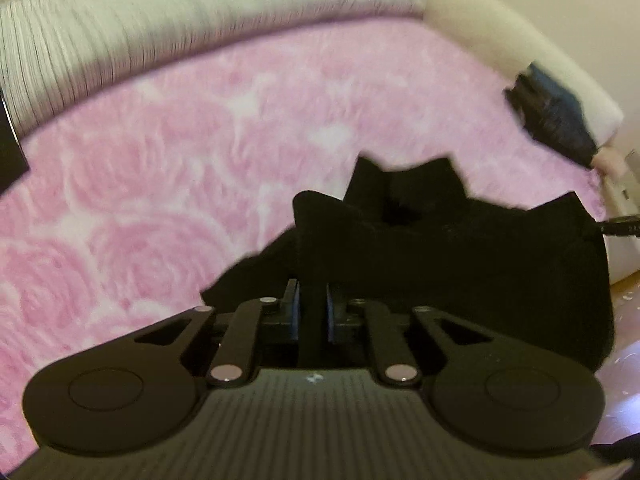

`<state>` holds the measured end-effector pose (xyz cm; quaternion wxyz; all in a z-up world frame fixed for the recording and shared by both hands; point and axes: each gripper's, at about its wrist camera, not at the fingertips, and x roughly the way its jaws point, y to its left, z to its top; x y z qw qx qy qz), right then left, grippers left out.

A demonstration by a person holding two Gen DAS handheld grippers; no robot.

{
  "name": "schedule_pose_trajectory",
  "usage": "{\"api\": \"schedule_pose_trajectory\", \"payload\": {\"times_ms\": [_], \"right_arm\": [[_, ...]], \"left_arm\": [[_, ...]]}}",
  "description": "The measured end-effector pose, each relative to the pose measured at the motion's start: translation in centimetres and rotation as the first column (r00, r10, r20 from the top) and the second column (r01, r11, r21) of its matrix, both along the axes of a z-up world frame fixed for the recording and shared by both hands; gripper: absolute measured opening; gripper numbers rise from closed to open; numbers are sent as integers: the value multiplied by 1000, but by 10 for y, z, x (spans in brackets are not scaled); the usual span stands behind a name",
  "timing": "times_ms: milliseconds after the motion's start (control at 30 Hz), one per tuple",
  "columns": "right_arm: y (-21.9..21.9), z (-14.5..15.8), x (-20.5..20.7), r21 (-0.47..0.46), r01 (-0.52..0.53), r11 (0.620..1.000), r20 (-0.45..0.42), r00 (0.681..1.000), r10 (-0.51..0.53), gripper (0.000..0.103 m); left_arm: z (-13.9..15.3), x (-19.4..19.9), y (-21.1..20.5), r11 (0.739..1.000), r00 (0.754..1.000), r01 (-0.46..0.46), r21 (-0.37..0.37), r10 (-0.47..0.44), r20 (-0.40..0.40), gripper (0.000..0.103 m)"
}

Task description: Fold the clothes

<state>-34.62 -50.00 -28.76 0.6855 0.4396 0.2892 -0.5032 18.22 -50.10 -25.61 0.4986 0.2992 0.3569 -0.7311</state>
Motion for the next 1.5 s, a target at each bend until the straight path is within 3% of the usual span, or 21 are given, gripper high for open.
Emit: {"api": "schedule_pose_trajectory", "payload": {"times_ms": [133,233,333,500,600,800,933,1067,1200,1267,1333,1367,1500], "right_arm": [[5,53,-2,-141,-33,990,-10,999,31,6],[-13,66,-5,-196,-9,981,10,1000,11,6],[-44,43,-3,-202,-1,979,2,1000,1,6],[-89,-30,2,-133,20,991,-34,999,-25,6],[-98,-48,5,-132,22,991,-49,998,-29,6],[-102,-49,5,-136,34,990,-52,998,-42,6],[-109,-59,8,-123,37,992,-68,997,-46,6],[-116,-70,10,-110,41,993,-85,995,-50,6],[-119,-76,14,-89,18,996,-133,991,-30,16],[-113,-61,12,-114,22,993,-140,989,-38,16],[-104,-41,11,-146,31,989,-160,986,-55,30],[-98,-30,12,-163,44,986,-179,981,-73,31],[-64,1,22,-202,37,979,-205,975,-80,31]], "left_arm": [[36,4,-9,997,999,-33,-76,33,-5,9],[25,1,-42,997,999,-30,-70,32,18,9],[-17,-6,-74,1000,998,-18,-19,19,63,10],[-80,-10,-113,998,995,-20,58,14,102,10],[-76,-5,-109,999,996,-41,36,38,81,9],[-40,-1,-104,998,997,-49,-30,51,50,10],[-69,-1,-124,998,995,-70,7,69,66,10],[-107,3,-135,983,989,-149,105,145,39,14],[-95,13,-128,973,978,-208,100,206,25,20],[-79,24,-117,969,971,-236,68,232,55,20],[-61,35,-101,960,959,-278,43,275,65,17],[-52,40,-93,953,952,-301,32,298,67,17],[-26,22,-45,975,974,-223,6,223,46,17]]}}
